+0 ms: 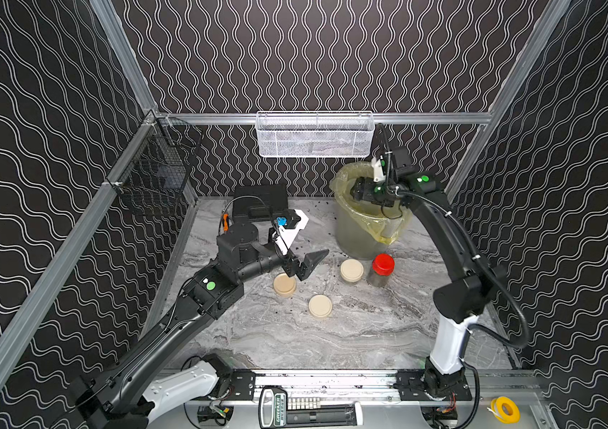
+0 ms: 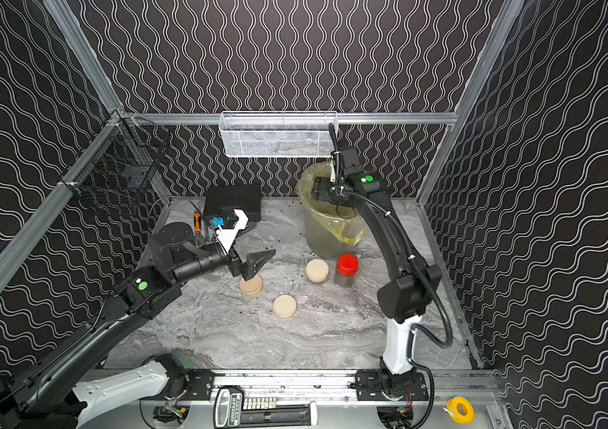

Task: Empty moldy tea leaves from jars
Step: Pour the moldy tea leaves from the jar into the trash bin.

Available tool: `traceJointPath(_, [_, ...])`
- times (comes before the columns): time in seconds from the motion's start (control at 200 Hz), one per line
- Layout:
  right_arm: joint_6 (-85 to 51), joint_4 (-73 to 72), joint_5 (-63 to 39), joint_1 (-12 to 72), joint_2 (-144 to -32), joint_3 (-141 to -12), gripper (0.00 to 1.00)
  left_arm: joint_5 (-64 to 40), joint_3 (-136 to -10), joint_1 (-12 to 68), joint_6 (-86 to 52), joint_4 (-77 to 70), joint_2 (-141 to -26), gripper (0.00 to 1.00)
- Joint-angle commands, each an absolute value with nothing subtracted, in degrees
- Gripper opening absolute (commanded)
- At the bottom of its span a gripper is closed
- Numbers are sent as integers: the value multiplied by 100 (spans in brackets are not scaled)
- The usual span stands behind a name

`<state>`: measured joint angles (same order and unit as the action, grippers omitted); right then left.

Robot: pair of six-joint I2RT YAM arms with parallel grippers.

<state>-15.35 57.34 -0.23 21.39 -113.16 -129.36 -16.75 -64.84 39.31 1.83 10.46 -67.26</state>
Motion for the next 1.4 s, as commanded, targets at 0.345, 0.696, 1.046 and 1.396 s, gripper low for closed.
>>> traceJointPath(0.345, [1407, 6665, 1561, 2132, -11576, -12603, 5, -1526, -6536, 4025, 355, 1046, -6762, 99])
traceJointPath(0.696, [2655, 6679, 2056, 2285, -11988, -12822, 0, -1476, -6544, 4053, 397, 1084, -6791, 99])
traceJointPath(1.046, [4264, 5876, 3250, 2399, -11761, -12124, 0, -1501, -6540, 4060, 387, 1065, -6763, 99])
traceJointPath(1.396, [3790, 4789, 3356, 2645, -10912, -11604, 0, -1490, -6537, 4054, 387, 1063, -6823, 99])
